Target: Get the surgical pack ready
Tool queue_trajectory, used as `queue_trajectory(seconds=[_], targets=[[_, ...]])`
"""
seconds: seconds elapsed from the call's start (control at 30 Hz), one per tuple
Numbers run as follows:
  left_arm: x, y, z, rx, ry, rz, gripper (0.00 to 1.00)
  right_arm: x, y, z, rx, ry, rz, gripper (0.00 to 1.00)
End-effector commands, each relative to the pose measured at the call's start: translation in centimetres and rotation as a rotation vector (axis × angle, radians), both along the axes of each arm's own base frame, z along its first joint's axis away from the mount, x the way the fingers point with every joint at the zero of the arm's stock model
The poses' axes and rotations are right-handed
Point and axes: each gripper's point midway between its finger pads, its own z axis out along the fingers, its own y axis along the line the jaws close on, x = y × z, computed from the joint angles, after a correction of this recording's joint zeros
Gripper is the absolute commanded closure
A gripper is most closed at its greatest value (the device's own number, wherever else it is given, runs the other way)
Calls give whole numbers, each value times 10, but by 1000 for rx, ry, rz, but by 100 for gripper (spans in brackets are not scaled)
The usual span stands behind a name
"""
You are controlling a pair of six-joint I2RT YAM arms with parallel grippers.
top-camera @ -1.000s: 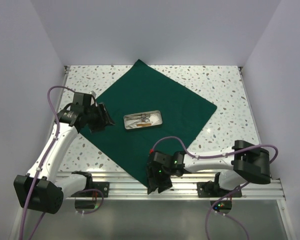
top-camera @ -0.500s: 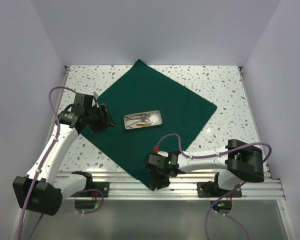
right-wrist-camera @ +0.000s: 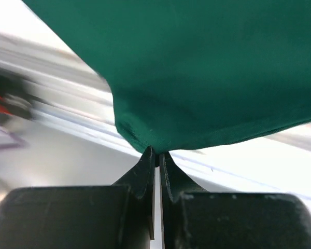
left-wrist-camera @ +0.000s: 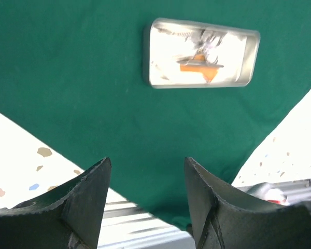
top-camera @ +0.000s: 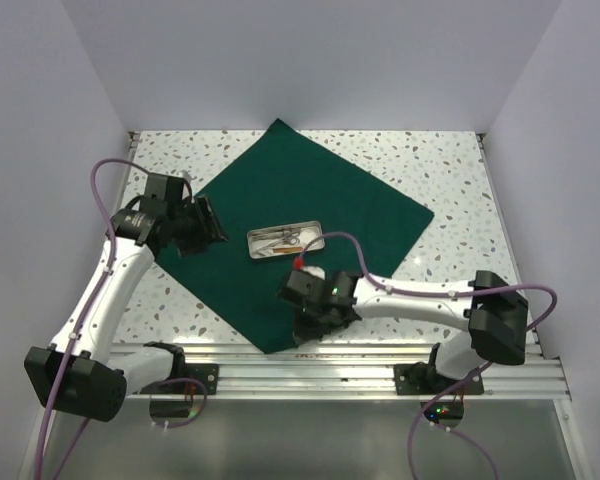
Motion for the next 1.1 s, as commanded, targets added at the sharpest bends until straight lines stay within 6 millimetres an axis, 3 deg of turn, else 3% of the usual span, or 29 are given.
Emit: queue_trajectory(seconds=[0.0, 0.13, 0.17, 0.2, 0.23, 0.27, 0.3, 0.33, 0.37, 0.4, 0.43, 0.47, 0.5, 0.53, 0.57, 0.63, 0.77, 1.07], targets=[[20, 9, 39, 52, -116, 22, 38, 83, -12, 54, 26, -185, -15, 100], [30, 12, 48, 67, -135, 52, 38, 165, -14, 82, 42, -272, -8, 100], [32, 12, 51, 65, -140, 60, 38, 199, -8, 91, 35, -319, 22, 100], [35, 14, 49, 75, -137, 72, 38, 211, -3, 96, 36, -326, 48, 100], [37, 14, 49, 72, -139, 84, 38, 234, 11, 121, 81, -394, 58, 100], [40, 14, 48, 69, -149, 88, 38, 253, 12, 123, 74, -425, 87, 100], [43, 14, 46, 70, -148, 96, 38, 269, 22, 108, 61, -415, 107, 100], [44, 14, 44, 72, -142, 96, 38, 292, 33, 130, 91, -474, 101, 100], [47, 14, 40, 78, -125, 99, 38, 311, 30, 131, 84, -488, 88, 100], [48, 14, 38, 80, -117, 100, 38, 327, 33, 105, 53, -445, 84, 100], [49, 15, 36, 87, -111, 98, 38, 341, 35, 106, 64, -453, 69, 100], [54, 16, 32, 100, -99, 98, 38, 366, 36, 129, 104, -511, 24, 100], [56, 16, 31, 106, -96, 94, 38, 376, 41, 126, 134, -502, 24, 100], [59, 16, 29, 116, -93, 83, 38, 389, 45, 109, 137, -483, 19, 100], [64, 16, 30, 120, -100, 79, 38, 404, 48, 122, 188, -506, 0, 100], [73, 17, 20, 141, -78, 60, 38, 423, 58, 117, 243, -516, -2, 100], [92, 14, 6, 141, -50, 57, 39, 448, 54, 112, 278, -559, -42, 100], [105, 13, -13, 134, -4, 58, 39, 480, 41, 98, 293, -597, -90, 100]])
